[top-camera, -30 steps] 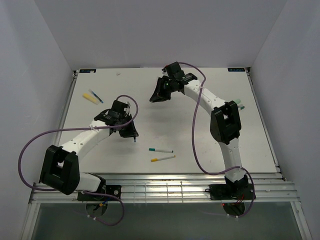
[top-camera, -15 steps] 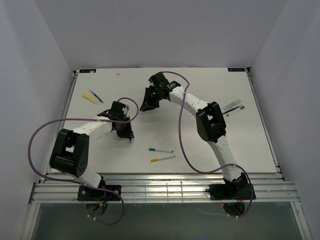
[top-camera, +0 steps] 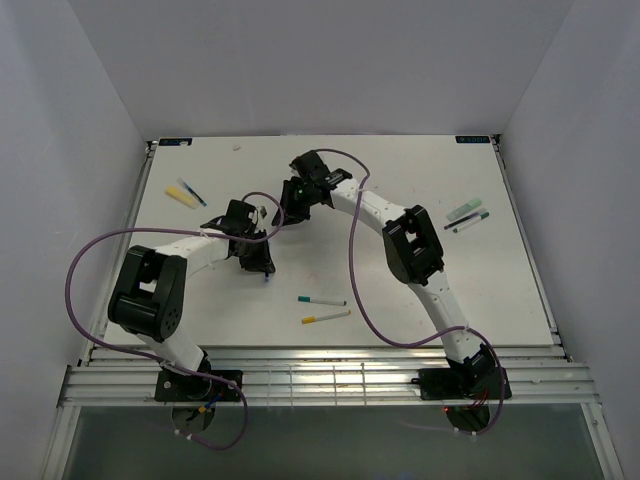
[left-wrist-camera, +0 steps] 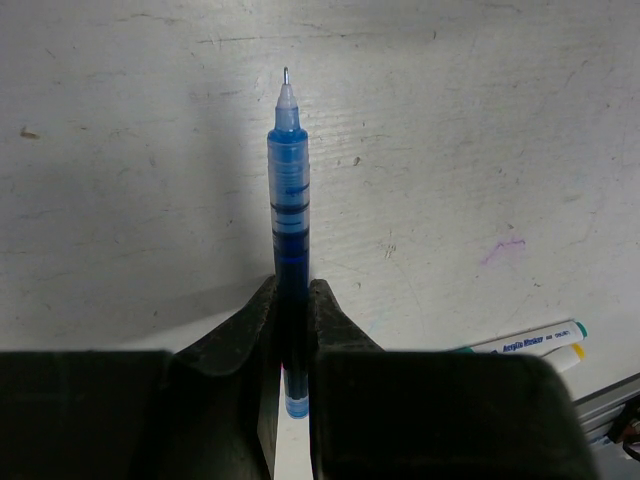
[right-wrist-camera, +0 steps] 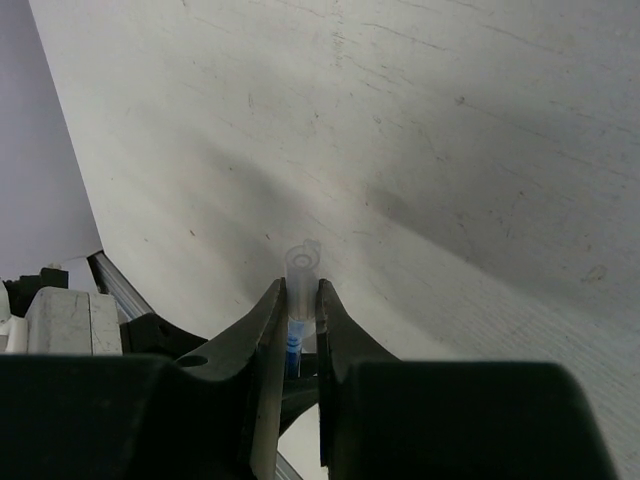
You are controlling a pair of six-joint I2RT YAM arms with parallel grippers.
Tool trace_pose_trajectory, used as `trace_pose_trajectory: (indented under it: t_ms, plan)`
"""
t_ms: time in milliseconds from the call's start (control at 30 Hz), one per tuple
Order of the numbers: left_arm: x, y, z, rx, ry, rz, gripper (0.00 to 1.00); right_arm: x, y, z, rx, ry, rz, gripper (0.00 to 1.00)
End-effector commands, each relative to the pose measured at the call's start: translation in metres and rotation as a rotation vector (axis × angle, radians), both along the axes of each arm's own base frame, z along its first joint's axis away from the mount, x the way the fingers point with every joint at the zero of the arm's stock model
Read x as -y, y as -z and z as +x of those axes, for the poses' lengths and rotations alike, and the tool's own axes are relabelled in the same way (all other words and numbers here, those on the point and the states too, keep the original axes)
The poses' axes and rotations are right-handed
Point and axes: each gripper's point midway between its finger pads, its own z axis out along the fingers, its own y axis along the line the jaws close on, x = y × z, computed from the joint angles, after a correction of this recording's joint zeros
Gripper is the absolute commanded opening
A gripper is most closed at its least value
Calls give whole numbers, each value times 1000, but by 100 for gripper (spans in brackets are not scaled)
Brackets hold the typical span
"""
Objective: Open the pen caps
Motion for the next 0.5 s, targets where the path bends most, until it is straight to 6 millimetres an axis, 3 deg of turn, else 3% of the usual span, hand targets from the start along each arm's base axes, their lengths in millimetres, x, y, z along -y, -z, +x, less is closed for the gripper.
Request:
trace_pose_trajectory:
  t_ms: [0, 167, 467]
  plan:
    - [-8, 6, 2, -7, -11, 36, 13, -10, -2, 8, 27, 0, 30, 8]
    - [-21, 10, -5, -56, -76, 90, 19, -10, 8, 13, 25, 24, 18, 8]
    - [-28, 23, -15, -154, -98, 144, 25, -9, 13, 15, 26, 29, 13, 8]
